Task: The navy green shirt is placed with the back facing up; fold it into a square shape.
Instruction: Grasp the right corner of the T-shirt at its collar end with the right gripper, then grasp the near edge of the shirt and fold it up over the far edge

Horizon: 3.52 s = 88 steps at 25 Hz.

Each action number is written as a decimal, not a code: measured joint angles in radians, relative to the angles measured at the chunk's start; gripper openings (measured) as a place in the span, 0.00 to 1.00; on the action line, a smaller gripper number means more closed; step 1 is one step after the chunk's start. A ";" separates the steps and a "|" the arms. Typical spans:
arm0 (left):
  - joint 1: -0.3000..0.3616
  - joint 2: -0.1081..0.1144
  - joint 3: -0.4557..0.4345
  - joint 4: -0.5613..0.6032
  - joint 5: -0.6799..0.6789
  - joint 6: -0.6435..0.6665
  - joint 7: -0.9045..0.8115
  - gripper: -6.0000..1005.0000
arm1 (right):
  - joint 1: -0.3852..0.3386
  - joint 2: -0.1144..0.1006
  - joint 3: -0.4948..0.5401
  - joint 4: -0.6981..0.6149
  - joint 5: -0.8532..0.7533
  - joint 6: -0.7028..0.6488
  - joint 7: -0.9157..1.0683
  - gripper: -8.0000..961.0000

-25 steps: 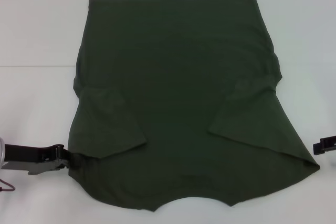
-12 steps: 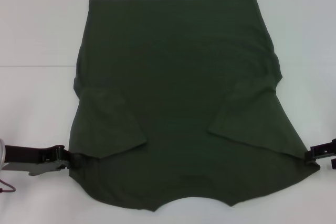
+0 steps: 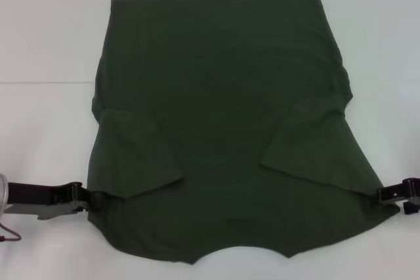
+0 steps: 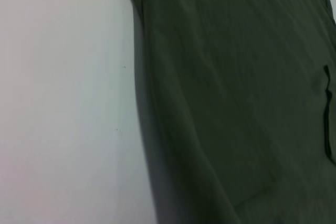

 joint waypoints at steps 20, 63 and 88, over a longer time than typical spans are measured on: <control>0.001 -0.005 -0.001 0.002 0.000 -0.003 0.002 0.05 | 0.003 0.003 -0.023 0.035 -0.001 0.045 0.000 0.95; -0.001 -0.006 -0.004 0.002 -0.003 -0.001 0.012 0.05 | 0.050 0.041 -0.033 0.062 0.000 0.088 0.000 0.83; -0.001 0.016 0.004 0.002 -0.008 0.067 0.022 0.05 | 0.053 0.033 -0.043 0.046 0.010 0.002 -0.096 0.07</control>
